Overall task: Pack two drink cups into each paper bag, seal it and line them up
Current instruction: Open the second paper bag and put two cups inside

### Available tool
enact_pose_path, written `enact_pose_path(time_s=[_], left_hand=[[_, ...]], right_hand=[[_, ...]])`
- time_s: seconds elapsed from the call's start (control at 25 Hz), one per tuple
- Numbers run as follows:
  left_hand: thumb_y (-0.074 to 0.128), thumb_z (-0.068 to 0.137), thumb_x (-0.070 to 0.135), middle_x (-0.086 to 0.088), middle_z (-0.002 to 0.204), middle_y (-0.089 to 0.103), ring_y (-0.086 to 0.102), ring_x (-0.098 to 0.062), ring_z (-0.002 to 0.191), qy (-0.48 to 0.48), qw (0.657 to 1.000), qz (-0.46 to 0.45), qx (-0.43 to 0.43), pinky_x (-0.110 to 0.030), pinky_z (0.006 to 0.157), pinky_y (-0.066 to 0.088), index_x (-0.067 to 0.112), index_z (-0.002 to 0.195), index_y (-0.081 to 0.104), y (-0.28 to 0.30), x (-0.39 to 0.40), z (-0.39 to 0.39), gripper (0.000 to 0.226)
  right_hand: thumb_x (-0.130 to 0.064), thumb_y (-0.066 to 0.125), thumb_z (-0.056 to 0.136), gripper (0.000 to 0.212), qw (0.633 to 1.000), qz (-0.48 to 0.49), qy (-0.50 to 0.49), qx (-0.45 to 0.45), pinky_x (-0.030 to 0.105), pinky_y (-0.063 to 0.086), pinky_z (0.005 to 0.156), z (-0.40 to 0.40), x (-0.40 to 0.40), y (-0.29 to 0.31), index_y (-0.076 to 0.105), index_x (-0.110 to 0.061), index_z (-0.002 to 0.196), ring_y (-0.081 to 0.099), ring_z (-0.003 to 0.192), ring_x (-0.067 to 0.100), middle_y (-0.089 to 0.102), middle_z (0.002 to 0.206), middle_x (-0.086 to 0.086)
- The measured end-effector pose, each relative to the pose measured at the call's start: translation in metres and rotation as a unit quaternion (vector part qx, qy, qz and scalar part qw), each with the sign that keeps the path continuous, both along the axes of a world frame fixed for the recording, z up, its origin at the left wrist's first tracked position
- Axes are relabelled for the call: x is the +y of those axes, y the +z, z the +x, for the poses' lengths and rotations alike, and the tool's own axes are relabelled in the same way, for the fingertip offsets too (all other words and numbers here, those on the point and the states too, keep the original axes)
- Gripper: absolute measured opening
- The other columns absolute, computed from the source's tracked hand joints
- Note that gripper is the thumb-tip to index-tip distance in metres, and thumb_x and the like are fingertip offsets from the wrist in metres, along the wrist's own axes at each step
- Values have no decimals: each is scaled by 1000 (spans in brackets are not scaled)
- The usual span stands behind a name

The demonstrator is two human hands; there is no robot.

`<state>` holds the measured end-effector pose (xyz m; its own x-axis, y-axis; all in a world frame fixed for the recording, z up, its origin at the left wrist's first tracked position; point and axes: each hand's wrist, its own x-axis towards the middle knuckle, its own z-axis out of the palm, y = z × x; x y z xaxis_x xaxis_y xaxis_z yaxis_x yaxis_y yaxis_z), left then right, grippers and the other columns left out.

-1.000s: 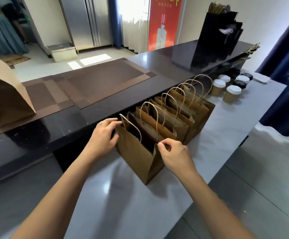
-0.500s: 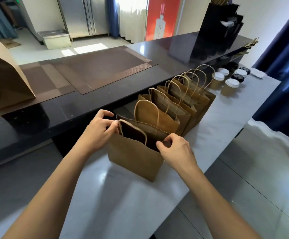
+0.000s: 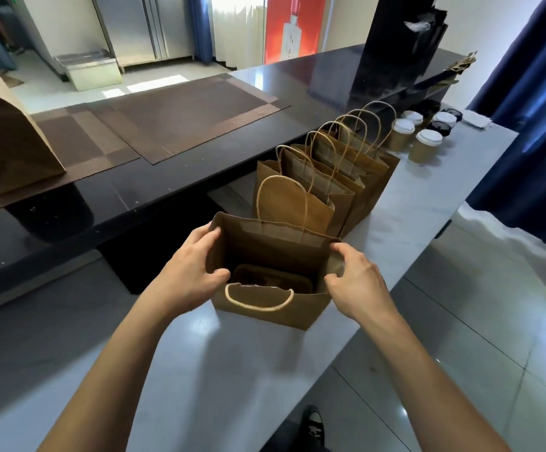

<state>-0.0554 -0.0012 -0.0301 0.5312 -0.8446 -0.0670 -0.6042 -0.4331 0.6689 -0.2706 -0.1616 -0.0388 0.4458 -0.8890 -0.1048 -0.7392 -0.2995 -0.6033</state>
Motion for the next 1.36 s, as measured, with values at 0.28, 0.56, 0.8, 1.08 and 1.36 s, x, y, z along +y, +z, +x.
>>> enact_pose_path(time_s=[0.28, 0.56, 0.8, 1.08, 1.36], left_hand=[[67, 89, 18, 15, 163, 18, 34, -17, 143, -34, 999, -38, 4, -42, 110, 46, 22, 160, 23, -7, -8, -42, 83], [67, 87, 23, 23, 160, 12, 23, -7, 145, -72, 996, -43, -17, -30, 116, 36, 26, 161, 17, -8, -60, -102, 90], [62, 83, 34, 29, 161, 1, 18, -8, 148, -107, 994, -33, -10, -21, 113, 31, 31, 161, 9, -4, -123, -168, 95], [64, 84, 33, 35, 159, -3, 16, -3, 148, -129, 991, -32, 4, -35, 117, 38, 36, 160, 7, -1, -196, -239, 95], [61, 81, 40, 39, 157, -3, 37, -19, 142, -169, 985, -25, 10, -43, 111, 45, 36, 160, 5, -1, -260, -297, 97]], right_hand=[[-12, 63, 94, 61, 1000, 13, 3, 9, 43, 51, 106, -56, -17, 10, 44, -31, 149, 59, 122, 23, 59, 137, 2], [-10, 62, 91, 64, 1000, 2, -9, -15, 6, 38, 58, -124, -64, 13, 43, -39, 145, 54, 77, 3, 55, 103, -6], [-8, 62, 91, 67, 999, 11, -34, -32, 2, 36, 47, -193, -123, 17, 43, -38, 147, 48, 73, -6, 57, 112, -5], [-13, 63, 93, 69, 997, 9, -64, -29, 9, 37, 61, -270, -188, 18, 39, -41, 151, 48, 65, 0, 54, 148, 5], [-11, 63, 91, 68, 996, 4, -80, -45, 23, 41, 85, -334, -246, 16, 42, -38, 151, 49, 96, 5, 58, 143, 3]])
